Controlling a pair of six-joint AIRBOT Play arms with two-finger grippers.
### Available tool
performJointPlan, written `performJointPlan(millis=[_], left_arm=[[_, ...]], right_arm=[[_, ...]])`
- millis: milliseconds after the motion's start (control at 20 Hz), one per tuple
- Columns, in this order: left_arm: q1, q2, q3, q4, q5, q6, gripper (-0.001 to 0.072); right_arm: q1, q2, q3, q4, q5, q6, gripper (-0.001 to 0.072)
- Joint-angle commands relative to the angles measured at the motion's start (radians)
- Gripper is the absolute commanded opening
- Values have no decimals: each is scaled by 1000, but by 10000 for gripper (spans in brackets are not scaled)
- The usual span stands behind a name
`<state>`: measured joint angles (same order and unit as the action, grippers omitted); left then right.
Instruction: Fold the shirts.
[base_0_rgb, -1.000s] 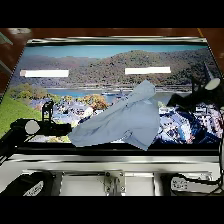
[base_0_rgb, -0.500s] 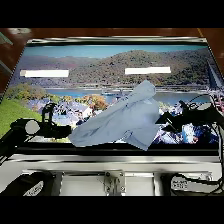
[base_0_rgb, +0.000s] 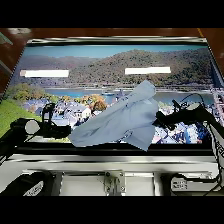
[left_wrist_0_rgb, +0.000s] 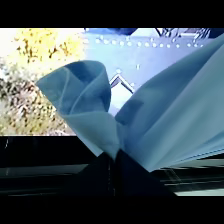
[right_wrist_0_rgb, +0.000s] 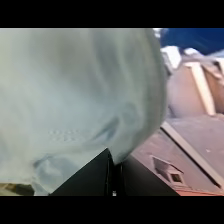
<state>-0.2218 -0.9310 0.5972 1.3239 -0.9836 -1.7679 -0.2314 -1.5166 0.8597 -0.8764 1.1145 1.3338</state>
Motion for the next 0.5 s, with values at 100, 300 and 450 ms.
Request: performJointPlan(millis=[100,300,450], left_arm=[[66,36,190,174,-101,2,37],[116,119,552,225,-170,5,37],[115,169,859,220,-171,4,38]], right_arm=[[12,150,163,276,123,-300,58],[12,402,436,417,-3,-339,58],[12,565,621,394,-150,-336,58]])
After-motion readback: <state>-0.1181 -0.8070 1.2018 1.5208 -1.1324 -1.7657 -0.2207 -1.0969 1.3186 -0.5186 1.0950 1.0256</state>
